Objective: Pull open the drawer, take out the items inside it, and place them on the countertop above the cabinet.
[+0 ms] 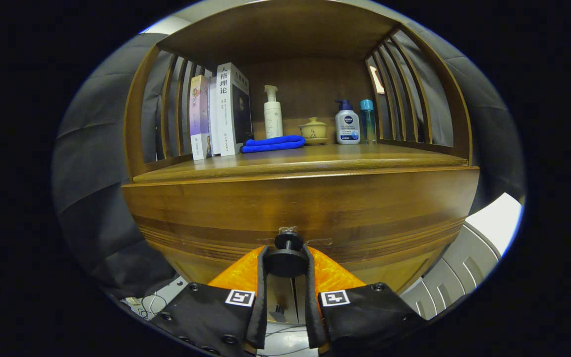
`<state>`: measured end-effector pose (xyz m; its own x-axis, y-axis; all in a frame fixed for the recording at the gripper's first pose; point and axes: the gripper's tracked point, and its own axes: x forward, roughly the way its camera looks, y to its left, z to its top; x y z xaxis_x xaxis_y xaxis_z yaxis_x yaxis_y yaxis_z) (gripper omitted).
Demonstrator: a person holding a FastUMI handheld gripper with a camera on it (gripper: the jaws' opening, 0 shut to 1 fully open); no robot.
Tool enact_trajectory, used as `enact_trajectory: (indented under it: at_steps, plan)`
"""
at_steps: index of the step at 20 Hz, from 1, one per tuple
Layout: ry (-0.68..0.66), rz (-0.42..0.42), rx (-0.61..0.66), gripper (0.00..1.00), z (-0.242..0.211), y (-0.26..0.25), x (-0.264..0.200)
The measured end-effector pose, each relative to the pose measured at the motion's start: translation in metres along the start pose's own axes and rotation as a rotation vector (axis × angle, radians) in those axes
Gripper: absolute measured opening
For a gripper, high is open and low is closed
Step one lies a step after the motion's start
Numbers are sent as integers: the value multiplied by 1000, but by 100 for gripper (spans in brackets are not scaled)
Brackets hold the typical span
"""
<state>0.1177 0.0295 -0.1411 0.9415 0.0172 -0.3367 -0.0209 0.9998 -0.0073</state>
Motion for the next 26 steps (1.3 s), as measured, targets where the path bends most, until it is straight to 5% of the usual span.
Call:
enact_trajectory:
  at_steps: [26]
  plan:
    - [89, 28, -101, 34, -40, 10, -103]
